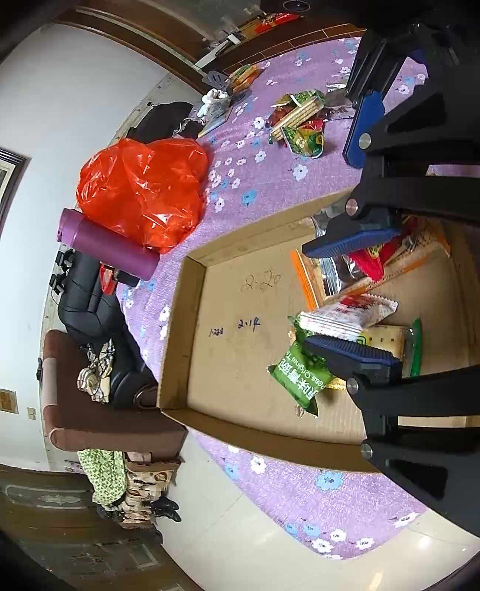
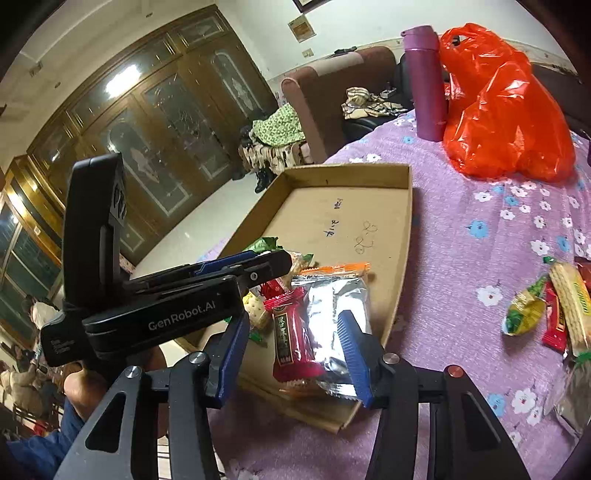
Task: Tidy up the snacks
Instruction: 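Carry the red candy and white-red wrapper toward the cardboard tray, then open both grippers over the tray to drop the candy and wrapper, then grasp the silver foil pouch with the left gripper while the right grasps the round cake packet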
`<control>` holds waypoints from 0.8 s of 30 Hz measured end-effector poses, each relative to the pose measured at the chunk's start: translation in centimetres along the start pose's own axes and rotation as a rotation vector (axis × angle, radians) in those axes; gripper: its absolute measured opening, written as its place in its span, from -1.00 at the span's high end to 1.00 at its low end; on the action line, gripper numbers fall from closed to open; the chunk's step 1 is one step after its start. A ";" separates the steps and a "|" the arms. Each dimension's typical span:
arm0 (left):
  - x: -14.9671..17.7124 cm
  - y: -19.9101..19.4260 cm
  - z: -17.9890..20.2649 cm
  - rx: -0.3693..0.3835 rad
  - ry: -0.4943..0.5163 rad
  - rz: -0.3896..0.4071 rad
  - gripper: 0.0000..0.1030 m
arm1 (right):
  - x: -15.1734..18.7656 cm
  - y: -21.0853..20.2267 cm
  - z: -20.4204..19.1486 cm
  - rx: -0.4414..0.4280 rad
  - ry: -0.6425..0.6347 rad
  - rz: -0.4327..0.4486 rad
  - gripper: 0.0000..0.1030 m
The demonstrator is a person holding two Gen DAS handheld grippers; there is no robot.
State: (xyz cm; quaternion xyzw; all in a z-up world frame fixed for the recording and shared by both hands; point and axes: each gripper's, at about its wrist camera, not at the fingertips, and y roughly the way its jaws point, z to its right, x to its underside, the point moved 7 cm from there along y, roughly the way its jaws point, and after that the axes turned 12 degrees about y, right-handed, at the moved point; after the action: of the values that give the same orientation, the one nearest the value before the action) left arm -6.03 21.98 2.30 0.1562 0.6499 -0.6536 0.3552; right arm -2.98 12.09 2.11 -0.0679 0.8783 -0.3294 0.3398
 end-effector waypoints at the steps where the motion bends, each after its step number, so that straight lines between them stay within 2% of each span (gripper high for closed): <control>1: -0.1 -0.2 0.2 0.002 -0.001 0.004 0.14 | 0.0 -0.6 0.1 0.000 0.003 0.009 -0.06; 8: -1.0 -1.3 3.4 0.026 0.049 0.030 0.10 | -0.2 -5.3 2.4 -0.019 0.046 0.074 -0.07; 13: -1.7 -1.3 7.2 0.068 0.103 0.030 0.10 | 0.3 -10.0 6.7 -0.002 0.118 0.130 -0.08; 17: -2.0 -1.3 11.4 0.123 0.169 0.034 0.10 | 0.7 -14.1 12.6 0.068 0.203 0.192 -0.08; 19: -1.8 -0.8 13.8 0.162 0.196 0.020 0.04 | 0.9 -16.3 16.8 0.113 0.293 0.239 -0.08; 21: -1.3 0.0 16.4 0.208 0.228 -0.001 0.02 | 1.1 -17.7 20.2 0.196 0.338 0.268 -0.08; 24: -0.2 1.9 20.4 0.278 0.264 -0.070 0.01 | 1.8 -18.2 24.4 0.280 0.399 0.264 -0.07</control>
State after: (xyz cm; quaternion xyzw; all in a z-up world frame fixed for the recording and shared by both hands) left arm 0.63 2.67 3.18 0.2653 0.5995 -0.7227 0.2189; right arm 9.45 -15.63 -0.94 0.1608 0.8750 -0.4074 0.2061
